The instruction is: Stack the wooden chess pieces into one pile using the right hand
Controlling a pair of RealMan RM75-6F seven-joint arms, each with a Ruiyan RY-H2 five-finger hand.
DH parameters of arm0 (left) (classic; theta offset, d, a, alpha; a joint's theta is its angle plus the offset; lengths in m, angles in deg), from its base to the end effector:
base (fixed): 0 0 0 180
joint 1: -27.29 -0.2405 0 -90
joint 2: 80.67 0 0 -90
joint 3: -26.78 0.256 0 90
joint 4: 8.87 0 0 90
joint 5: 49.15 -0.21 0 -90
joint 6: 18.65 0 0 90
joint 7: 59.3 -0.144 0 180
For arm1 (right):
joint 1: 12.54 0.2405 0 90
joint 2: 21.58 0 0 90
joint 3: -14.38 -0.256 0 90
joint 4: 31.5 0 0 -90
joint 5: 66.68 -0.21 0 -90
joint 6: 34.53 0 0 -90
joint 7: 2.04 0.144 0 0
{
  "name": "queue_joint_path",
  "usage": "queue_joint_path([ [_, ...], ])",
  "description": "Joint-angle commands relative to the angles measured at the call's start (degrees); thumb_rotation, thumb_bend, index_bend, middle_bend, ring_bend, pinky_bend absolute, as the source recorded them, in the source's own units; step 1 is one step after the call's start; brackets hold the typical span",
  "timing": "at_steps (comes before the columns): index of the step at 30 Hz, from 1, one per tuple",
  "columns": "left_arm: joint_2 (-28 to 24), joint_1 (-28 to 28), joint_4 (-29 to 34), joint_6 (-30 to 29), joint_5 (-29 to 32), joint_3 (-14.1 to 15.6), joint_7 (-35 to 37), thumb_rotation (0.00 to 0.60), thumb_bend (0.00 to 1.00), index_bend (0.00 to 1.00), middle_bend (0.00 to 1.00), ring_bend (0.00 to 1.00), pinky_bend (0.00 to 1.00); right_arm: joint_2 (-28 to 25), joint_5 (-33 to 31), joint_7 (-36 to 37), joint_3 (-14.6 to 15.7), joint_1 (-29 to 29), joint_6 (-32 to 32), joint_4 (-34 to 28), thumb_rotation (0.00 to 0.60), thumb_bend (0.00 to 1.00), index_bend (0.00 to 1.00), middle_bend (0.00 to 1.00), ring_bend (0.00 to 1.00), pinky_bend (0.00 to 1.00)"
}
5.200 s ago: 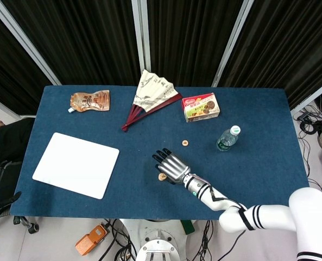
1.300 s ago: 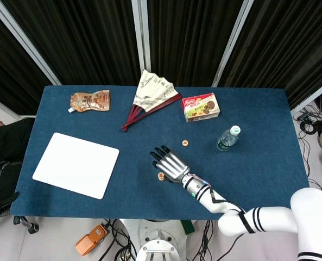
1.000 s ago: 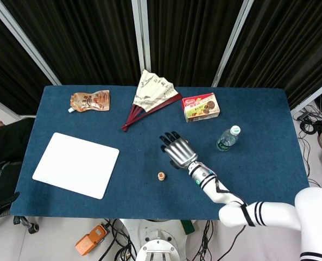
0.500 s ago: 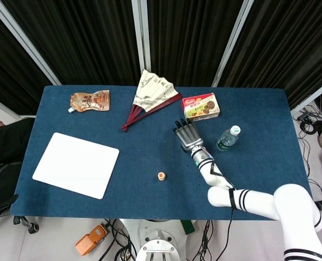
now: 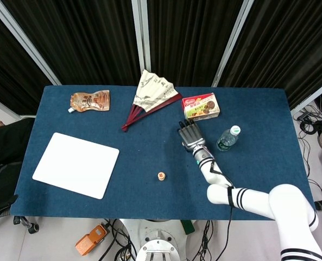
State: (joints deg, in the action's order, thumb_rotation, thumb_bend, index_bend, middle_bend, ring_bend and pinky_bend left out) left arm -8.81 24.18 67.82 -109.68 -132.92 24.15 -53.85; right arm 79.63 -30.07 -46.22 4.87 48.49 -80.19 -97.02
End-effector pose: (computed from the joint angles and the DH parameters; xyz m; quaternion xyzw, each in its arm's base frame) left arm -0.3704 0.1322 0.1579 -0.5401 -0.3881 -0.3575 0.6556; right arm -0.1075 -0.4040 -0.0793 0.8040 -0.3009 0.2174 0.4645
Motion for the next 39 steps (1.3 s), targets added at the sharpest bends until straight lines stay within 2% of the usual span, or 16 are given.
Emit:
queue_joint_path([
  [1, -0.04, -0.05, 0.03, 0.0, 0.1, -0.05, -0.01, 0.6, 0.0, 0.18, 0.16, 0.12, 0.0, 0.43, 0.08, 0.51, 0.11, 0.03, 0.47, 0.87, 0.6, 0.41, 0.46, 0.18, 0.15, 0.18],
  [9, -0.09, -0.09, 0.18, 0.15, 0.2, -0.07, -0.19, 0.6, 0.0, 0.18, 0.16, 0.12, 0.0, 1.12, 1.22, 1.66, 0.4, -0.11, 0.83, 2.14, 0.6, 0.41, 0.5, 0.18, 0.15, 0.18],
  [17, -0.1, -0.19, 0.11, 0.19, 0.26, -0.07, -0.07, 0.6, 0.0, 0.18, 0.16, 0.12, 0.0, 0.25, 2.22, 2.71, 0.11, -0.51, 0.31, 1.01, 0.6, 0.41, 0.6, 0.2, 0.17, 0.18],
  [22, -0.2, -0.25, -0.07, 0.18, 0.29, -0.11, 0.13, 0.6, 0.0, 0.18, 0.16, 0.12, 0.0, -4.64, 7.46, 4.94, 0.14, -2.02, -2.71, -7.71, 0.6, 0.41, 0.61, 0.21, 0.17, 0.18],
  [26, -0.19, -0.13, -0.07, 0.25, 0.22, -0.2, 0.23, 0.6, 0.0, 0.18, 0.16, 0.12, 0.0, -10.14, 12.99, 5.99, 0.92, -3.51, -5.54, -18.44, 0.6, 0.41, 0.61, 0.21, 0.17, 0.18],
  [29, -0.24, -0.06, 0.05, 0.1, -0.05, -0.21, 0.14, 0.6, 0.0, 0.18, 0.16, 0.12, 0.0, -12.57, 16.47, 6.44, 1.65, -4.18, -6.76, -24.26, 0.6, 0.41, 0.61, 0.21, 0.17, 0.18],
  [34, -0.35, -0.03, 0.38, -0.22, -0.36, -0.23, -0.02, 0.6, 0.0, 0.18, 0.16, 0.12, 0.0, -14.19, 21.23, 5.47, 3.48, -4.37, -7.49, -30.48, 0.6, 0.41, 0.6, 0.21, 0.17, 0.18],
  [39, -0.27, 0.05, 0.44, -0.1, -0.5, -0.15, -0.09, 0.6, 0.0, 0.18, 0.16, 0.12, 0.0, -13.73, 22.56, 3.27, 4.95, -3.8, -6.93, -32.69, 0.6, 0.41, 0.6, 0.21, 0.17, 0.18],
])
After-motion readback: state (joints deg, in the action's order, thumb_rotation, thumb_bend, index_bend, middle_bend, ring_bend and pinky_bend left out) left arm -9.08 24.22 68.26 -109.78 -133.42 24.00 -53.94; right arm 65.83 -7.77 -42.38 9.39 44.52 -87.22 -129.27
